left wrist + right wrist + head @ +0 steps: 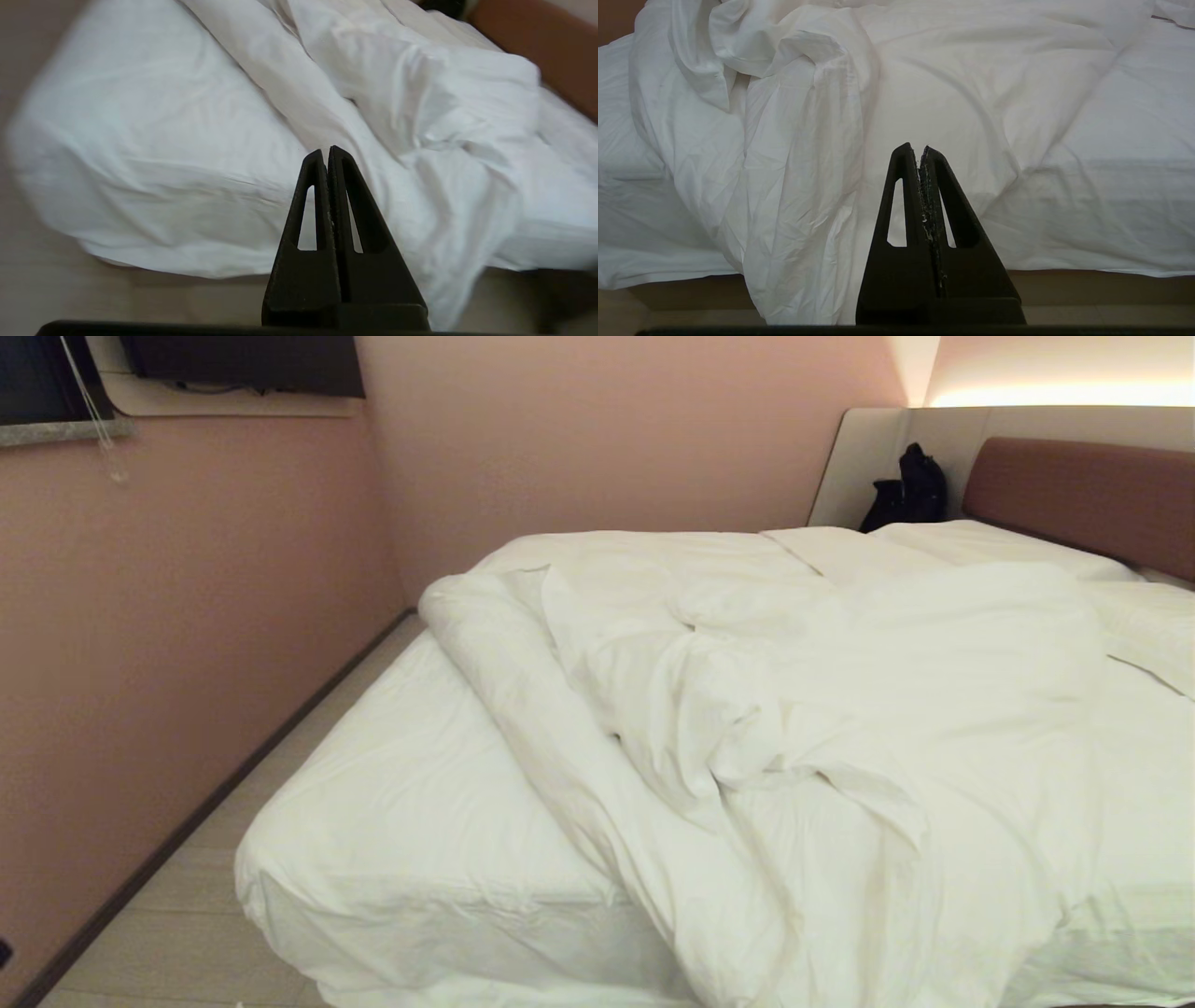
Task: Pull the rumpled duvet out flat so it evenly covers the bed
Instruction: Hold the folded corner of the quilt
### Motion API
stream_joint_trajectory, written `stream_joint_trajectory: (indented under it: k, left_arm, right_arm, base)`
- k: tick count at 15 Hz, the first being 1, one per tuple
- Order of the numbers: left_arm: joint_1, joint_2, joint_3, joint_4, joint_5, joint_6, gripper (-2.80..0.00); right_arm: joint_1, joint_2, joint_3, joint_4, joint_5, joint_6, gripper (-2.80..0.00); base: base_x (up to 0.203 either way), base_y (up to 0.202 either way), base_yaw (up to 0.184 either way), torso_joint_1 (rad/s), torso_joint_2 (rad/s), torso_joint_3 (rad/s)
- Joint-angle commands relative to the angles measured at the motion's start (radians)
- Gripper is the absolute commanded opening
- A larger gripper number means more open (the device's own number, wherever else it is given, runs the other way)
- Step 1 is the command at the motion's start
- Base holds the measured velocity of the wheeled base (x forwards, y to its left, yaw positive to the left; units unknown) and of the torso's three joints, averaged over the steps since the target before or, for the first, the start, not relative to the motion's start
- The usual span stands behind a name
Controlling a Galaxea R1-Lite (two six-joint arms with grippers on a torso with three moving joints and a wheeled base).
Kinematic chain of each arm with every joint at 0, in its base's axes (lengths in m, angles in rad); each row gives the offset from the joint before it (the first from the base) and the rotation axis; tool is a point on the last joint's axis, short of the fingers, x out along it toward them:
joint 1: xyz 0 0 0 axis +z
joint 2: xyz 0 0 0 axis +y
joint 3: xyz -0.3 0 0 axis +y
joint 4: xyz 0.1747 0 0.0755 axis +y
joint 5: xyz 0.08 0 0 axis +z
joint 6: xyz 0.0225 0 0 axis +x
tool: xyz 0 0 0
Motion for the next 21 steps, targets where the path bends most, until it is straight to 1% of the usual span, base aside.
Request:
stream_joint_trajectory:
  k: [1,5,7,10,13,15,18,21]
  left_arm:
    - [0.001,0.210,-0.020,-0.048,-0.044,-0.037,-2.80]
    - [0.001,0.528,-0.060,-0.206,-0.122,-0.090,-2.80]
    - [0.000,0.698,-0.110,-0.277,-0.162,-0.121,-2.80]
    - [0.000,0.926,-0.210,-0.327,-0.236,-0.155,-2.80]
    - [0.000,1.105,-0.306,-0.342,-0.300,-0.161,-2.80]
    - [-0.009,1.185,-0.358,-0.373,-0.320,-0.161,-2.80]
    - [-0.071,1.274,-0.378,-0.493,-0.317,-0.157,-2.80]
    - [-0.118,1.371,-0.408,-0.549,-0.309,-0.100,-2.80]
  right_arm:
    - [0.000,0.001,0.000,-0.001,0.000,0.000,-2.80]
    - [0.000,0.001,0.000,-0.001,0.000,0.000,-2.80]
    - [0.000,0.001,0.000,-0.001,-0.001,0.000,-2.80]
    - [0.000,0.001,0.000,-0.001,0.000,0.000,-2.80]
    - [0.000,0.001,0.000,-0.001,0.000,0.000,-2.80]
    - [0.000,0.001,0.000,-0.001,0.000,0.000,-2.80]
    - [0.000,0.001,0.000,-0.001,0.000,0.000,-2.80]
    - [0.000,0.001,0.000,-0.001,-0.001,0.000,-2.80]
  base:
    - [0.000,0.000,0.000,0.000,0.00,0.000]
    - [0.000,0.000,0.000,0.000,0.00,0.000]
    - [0.000,0.000,0.000,0.000,0.00,0.000]
    - [0.000,0.000,0.000,0.000,0.00,0.000]
    - [0.000,0.000,0.000,0.000,0.00,0.000]
    - [0.000,0.000,0.000,0.000,0.00,0.000]
    - [0.000,0.000,0.000,0.000,0.00,0.000]
    - [0.000,0.000,0.000,0.000,0.00,0.000]
